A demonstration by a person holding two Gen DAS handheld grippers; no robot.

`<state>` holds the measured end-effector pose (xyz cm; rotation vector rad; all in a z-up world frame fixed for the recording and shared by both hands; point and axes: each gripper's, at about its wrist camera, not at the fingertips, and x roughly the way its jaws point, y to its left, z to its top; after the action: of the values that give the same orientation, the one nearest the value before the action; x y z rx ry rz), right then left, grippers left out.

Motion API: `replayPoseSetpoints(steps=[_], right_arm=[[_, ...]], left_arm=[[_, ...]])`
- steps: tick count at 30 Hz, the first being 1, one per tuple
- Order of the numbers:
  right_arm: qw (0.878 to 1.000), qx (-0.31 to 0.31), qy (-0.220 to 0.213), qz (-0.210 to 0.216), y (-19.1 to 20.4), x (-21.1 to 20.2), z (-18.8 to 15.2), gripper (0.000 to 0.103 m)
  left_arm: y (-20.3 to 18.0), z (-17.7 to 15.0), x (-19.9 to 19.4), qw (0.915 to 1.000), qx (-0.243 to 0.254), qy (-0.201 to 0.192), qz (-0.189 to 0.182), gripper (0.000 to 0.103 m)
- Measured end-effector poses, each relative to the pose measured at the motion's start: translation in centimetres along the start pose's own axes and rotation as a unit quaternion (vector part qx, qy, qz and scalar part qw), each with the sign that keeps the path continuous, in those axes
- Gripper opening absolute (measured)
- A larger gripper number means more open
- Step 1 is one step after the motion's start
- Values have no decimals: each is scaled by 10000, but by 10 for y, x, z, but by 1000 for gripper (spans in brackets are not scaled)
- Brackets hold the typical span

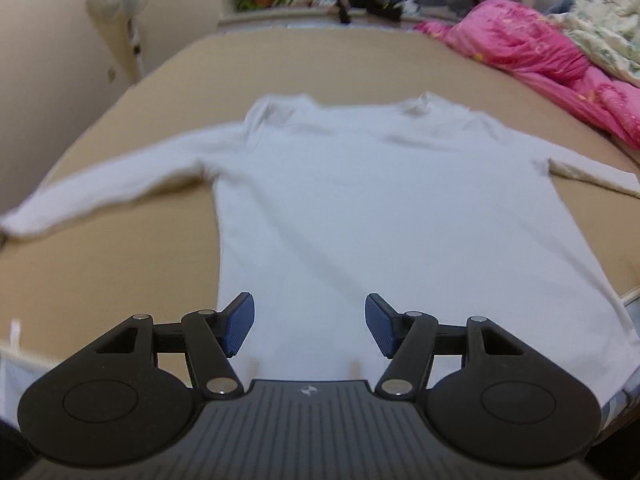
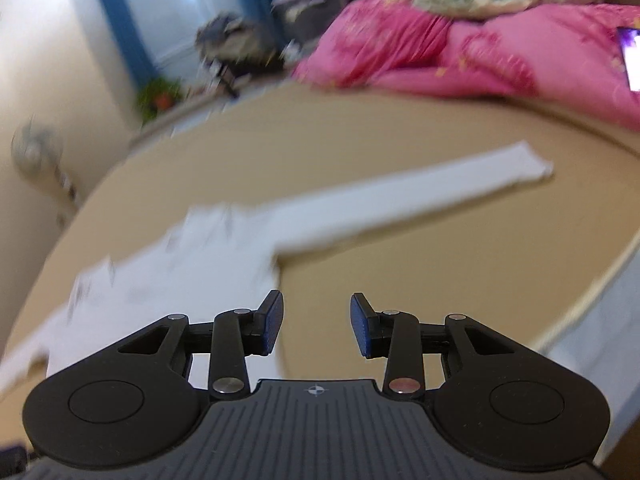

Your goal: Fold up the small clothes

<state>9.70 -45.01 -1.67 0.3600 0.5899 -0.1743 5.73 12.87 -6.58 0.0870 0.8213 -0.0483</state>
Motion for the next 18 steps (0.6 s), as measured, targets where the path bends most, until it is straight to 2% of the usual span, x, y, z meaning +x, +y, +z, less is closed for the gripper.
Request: replayPoseSetpoints(steps=[1, 2, 5, 7, 9, 10, 11, 13, 15, 18], right_arm=[[9999, 115, -91, -81, -12, 6, 11, 14], [9992, 306, -179, -158, -28, 16, 24, 12], [9960, 727, -272, -453, -69, 55, 44, 13], [9928, 953, -169, -699, -95, 91, 47, 14], [9885, 1277, 271, -766, -122, 128, 50, 17], [9875, 1372, 294, -714, -131, 140, 52, 18], [9874, 1375, 262, -740, -140, 150, 55, 25], [9847, 1435, 171, -971, -155, 165, 56, 32], [9785, 1804, 80, -1000, -173, 179, 57, 38], [9726, 2151, -190, -860, -194, 198, 60, 45]], left_arm=[[1, 8, -3, 9999, 93, -118, -61, 67], [3, 18, -6, 9993, 218, -275, -112, 67], [8, 46, -8, 9937, 815, -767, -23, 67], [11, 58, 2, 9875, 1238, -979, 27, 67], [16, 63, 21, 9839, 1383, -1115, 180, 67], [20, 62, 32, 9850, 1309, -1107, 199, 67], [23, 60, 44, 9876, 1164, -1029, 230, 67], [21, 61, 67, 9923, 972, -596, 476, 67], [18, 65, 71, 9929, 842, -683, 489, 67], [15, 66, 76, 9910, 993, -768, 461, 67]])
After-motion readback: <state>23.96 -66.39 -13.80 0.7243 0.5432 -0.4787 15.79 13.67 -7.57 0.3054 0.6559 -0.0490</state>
